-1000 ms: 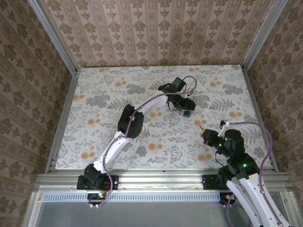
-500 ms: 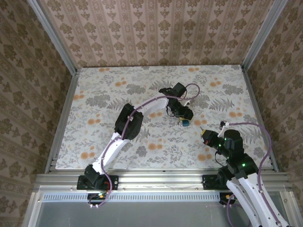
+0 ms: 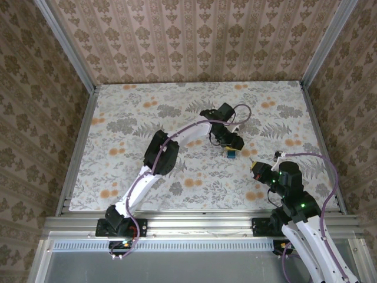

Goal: Unlock with the key

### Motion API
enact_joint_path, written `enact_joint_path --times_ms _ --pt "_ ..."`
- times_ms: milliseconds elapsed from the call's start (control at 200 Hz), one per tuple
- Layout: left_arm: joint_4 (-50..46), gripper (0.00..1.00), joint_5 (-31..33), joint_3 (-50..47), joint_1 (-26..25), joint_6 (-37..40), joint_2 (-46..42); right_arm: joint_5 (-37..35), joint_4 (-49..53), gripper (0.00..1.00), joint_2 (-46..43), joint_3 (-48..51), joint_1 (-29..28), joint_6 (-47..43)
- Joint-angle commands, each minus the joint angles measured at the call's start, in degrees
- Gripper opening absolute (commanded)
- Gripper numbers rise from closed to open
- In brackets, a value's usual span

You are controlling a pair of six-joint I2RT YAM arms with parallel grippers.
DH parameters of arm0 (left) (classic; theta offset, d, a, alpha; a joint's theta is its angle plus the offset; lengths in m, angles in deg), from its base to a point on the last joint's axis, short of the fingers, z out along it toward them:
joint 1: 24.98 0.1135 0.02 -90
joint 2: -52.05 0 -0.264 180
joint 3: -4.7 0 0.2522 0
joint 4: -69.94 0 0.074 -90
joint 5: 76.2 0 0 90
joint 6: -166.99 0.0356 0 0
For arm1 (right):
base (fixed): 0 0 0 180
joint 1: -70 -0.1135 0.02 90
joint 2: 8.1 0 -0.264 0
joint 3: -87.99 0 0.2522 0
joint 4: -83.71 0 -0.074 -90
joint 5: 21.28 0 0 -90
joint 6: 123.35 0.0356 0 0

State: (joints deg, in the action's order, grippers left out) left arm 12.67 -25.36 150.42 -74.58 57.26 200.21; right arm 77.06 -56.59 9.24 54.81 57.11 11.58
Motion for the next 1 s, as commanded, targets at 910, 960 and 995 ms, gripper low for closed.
enact_joint_path --times_ms 910,960,995 --pt "-7.4 0.51 10.4 -19.9 -2.8 3.8 -14.8 1.8 -3.8 0.0 2.0 0.2 2.2 0.3" --pt "-7.7 0.51 11.4 -22.0 -2.8 4.2 -16.5 1.9 -4.0 0.0 2.2 0.2 2.2 0.4" --pt "-7.9 0.51 12.1 -23.4 -2.8 4.4 -17.6 1.8 -4.1 0.0 2.2 0.3 2.3 0.4"
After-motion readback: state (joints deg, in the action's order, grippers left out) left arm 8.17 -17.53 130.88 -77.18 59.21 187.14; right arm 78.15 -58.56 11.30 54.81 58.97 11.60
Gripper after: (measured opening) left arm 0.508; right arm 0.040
